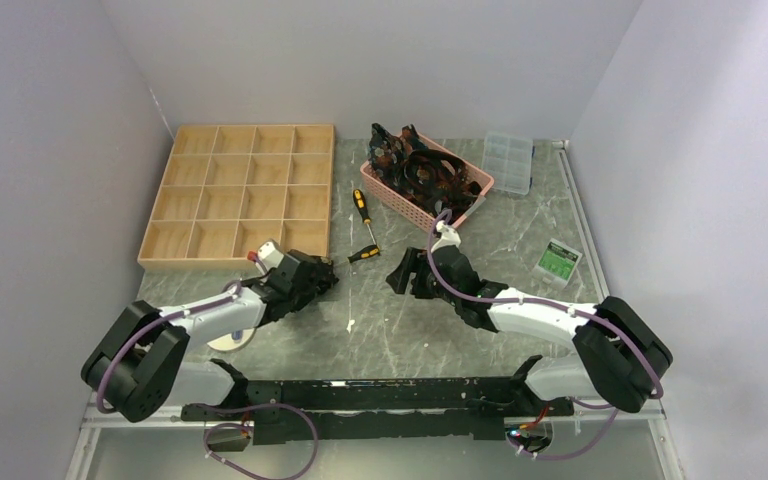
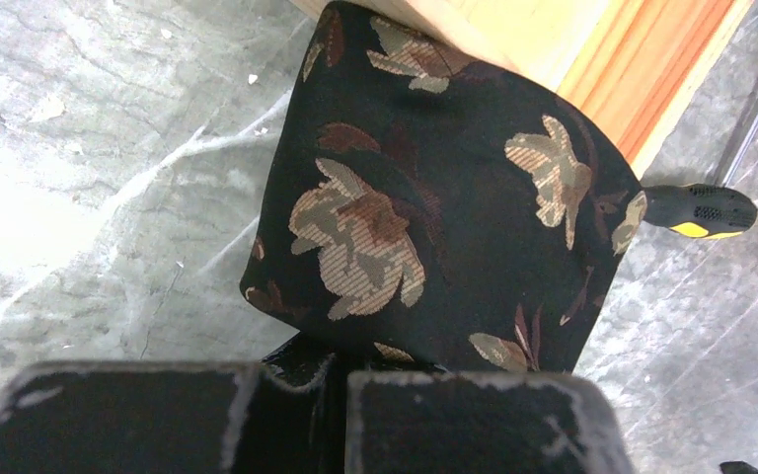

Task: Roll the ties
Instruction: Roll the tie at the center of the board.

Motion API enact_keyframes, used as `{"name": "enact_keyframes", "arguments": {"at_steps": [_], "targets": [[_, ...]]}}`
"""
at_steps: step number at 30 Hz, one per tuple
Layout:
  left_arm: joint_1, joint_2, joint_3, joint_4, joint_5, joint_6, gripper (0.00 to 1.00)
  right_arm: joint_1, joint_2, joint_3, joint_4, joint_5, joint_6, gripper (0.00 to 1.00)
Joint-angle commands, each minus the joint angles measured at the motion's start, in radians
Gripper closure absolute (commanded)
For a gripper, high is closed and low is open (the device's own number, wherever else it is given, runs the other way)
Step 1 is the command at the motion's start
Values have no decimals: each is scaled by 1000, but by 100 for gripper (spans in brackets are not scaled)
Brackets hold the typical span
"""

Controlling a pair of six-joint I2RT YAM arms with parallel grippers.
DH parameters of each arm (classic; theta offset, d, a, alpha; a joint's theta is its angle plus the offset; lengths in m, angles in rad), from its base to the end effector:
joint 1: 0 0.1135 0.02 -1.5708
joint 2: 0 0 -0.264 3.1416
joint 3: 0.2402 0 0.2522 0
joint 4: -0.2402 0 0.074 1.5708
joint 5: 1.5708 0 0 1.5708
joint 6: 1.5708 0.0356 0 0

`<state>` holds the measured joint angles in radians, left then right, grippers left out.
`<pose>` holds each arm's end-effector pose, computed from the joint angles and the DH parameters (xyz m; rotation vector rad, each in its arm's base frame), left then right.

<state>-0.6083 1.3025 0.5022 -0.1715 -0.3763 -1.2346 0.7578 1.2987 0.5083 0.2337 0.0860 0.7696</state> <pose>0.1914 -0.1173 0.1456 -0.8990 2.3051 -0.3231 0.1888 0.1744 0.1781 0.0666 2.2336 0.7888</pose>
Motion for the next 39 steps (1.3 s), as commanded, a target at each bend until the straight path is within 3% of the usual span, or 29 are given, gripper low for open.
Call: {"name": "enact_keyframes", "arguments": {"at_steps": [1,8,11,18,22,24,28,30,34,39], "targets": [[62,4,-64,15,4,19,97,0,14,7,51,-40,-2,26],[89,-40,-74,26,100,103,97,32,45,61,37,-82,-24,26],[70,-113,-110,-40,147,84,96,52,74,124,20,-116,-29,25],[61,-410,-101,-392,201,78,80,87,243,330,3,-147,-39,24],[62,-539,-12,-582,137,86,74,92,370,446,7,-189,-28,24],[64,-575,29,-625,63,93,62,99,424,498,9,-199,-27,24],[125,-587,66,-513,60,221,25,103,509,595,-15,-206,-42,25],[189,-558,85,-430,109,283,14,103,535,612,-22,-207,-44,25],[319,-441,129,-339,266,389,8,103,567,622,-20,-211,-49,25],[462,-277,117,-196,568,487,10,103,617,630,-22,-226,-48,25]]}}
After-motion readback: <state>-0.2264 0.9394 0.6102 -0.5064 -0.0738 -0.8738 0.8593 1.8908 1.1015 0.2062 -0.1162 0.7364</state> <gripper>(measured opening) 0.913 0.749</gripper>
